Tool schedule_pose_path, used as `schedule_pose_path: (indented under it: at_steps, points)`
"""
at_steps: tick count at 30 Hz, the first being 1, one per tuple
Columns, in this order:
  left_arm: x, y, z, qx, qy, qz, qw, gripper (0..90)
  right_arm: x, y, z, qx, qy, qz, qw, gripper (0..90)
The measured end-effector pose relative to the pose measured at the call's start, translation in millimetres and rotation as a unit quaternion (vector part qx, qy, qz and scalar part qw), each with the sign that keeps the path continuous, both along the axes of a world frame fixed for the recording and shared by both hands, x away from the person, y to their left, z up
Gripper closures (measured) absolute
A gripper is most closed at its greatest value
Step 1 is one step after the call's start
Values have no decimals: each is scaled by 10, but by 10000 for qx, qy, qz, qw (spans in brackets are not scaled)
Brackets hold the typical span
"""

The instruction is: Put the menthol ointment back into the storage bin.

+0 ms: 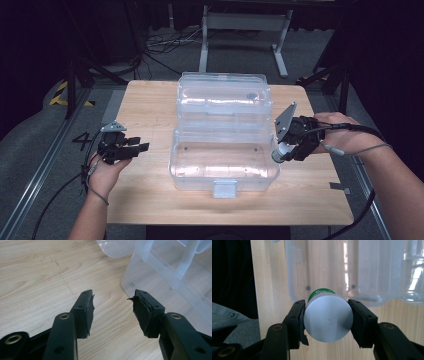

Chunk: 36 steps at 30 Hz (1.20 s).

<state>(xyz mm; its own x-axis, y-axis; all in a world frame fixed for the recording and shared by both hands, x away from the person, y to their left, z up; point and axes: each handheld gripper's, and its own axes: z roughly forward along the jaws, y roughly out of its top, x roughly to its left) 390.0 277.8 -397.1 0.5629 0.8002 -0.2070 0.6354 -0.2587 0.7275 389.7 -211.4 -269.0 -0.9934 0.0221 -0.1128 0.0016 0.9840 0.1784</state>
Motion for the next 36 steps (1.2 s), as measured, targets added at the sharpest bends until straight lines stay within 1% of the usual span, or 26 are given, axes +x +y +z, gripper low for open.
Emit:
schedule_pose_path:
  at_steps: [3, 4, 6, 7, 14, 16, 17, 19, 21, 22, 23, 28, 31, 34, 36]
  points:
    - [0, -1, 0, 4, 0, 2, 10000, 510, -1, 41, -11, 12, -4, 57, 10000, 501]
    - [0, -2, 0, -4, 0, 2, 10000, 510, -6, 60, -14, 23, 26, 50, 10000, 502]
    - [0, 0, -2, 2, 5, 5, 10000, 509, -2, 126, -40, 71, 77, 149, 9998, 501]
    - [0, 1, -3, -3, 5, 8, 10000, 509, -4, 149, -53, 57, 94, 160, 9998, 501]
    - [-12, 15, 12, -7, 0, 19, 10000, 509, 36, 276, -168, -111, 125, 249, 9995, 501]
    - [-11, 17, 11, -14, 0, 14, 10000, 509, 38, 299, -203, -191, 176, 203, 9995, 501]
    - [-9, 18, 9, -17, 1, 15, 10000, 509, 48, 312, -223, -217, 182, 242, 9993, 502]
    - [-9, 17, 9, -16, 4, 13, 10000, 509, 54, 337, -272, -242, 212, 232, 9992, 501]
    - [-11, 17, 12, -8, 2, 14, 10000, 509, 61, 357, -306, -298, 218, 252, 9990, 501]
    - [-12, 19, 14, -10, 0, 14, 10000, 509, 58, 366, -319, -359, 227, 217, 9989, 501]
    - [-11, 22, 15, -8, -17, 18, 10000, 509, 61, 375, -340, -365, 227, 213, 9989, 501]
    - [-10, 22, 13, -16, 0, 16, 10000, 509, 74, 411, -439, -484, 330, 214, 9981, 501]
    - [-13, 17, 12, -18, 5, 16, 10000, 510, 82, 428, -496, -600, 364, 242, 9972, 501]
    - [-12, 16, 11, -25, 7, 18, 10000, 509, 93, 437, -540, -619, 410, 227, 9970, 501]
    - [-12, 12, 11, -13, 9, 19, 10000, 509, 104, 446, -577, -680, 436, 214, 9965, 501]
